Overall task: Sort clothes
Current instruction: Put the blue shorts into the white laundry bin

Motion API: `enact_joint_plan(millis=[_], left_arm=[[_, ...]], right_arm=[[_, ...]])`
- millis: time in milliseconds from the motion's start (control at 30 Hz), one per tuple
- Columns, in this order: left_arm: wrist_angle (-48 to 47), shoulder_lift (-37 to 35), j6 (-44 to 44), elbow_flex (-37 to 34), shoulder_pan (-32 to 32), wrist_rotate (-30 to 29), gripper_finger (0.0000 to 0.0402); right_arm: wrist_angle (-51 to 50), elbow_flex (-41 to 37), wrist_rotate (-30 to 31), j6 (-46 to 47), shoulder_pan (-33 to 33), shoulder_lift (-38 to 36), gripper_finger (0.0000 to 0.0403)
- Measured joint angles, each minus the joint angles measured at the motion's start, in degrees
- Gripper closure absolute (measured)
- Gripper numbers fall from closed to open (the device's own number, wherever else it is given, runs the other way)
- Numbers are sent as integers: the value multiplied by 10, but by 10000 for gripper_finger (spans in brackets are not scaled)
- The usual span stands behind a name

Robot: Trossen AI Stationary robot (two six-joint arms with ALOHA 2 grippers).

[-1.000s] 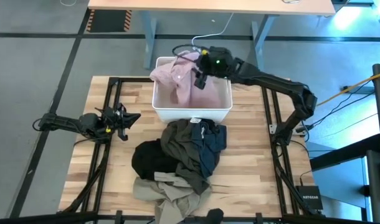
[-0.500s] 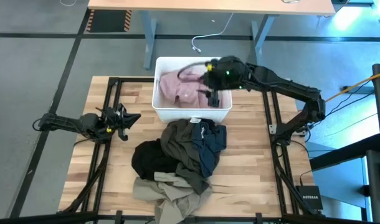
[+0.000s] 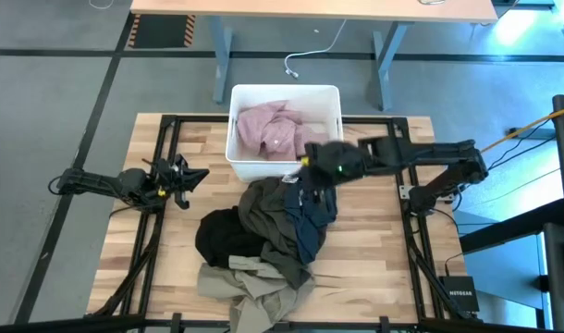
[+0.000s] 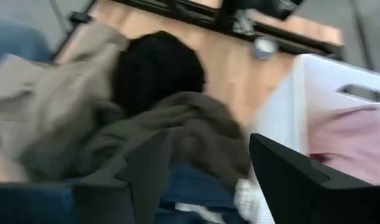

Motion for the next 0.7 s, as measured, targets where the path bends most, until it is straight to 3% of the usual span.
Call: enact_joint_plan(millis=[133, 367, 600, 700], left_arm=[[-24, 0, -19, 0, -10, 30, 398], [-46, 0, -36, 0, -34, 31, 398], [-69, 0, -37, 0, -42, 32, 398], [-82, 0, -45, 0, -42, 32, 398]], right_arm=[[0, -36, 6, 80, 52, 1, 166], [45, -102, 73, 190, 157, 1, 166], [140, -149, 146, 225, 223, 17, 166], [150, -150, 150, 237, 227, 45, 166]])
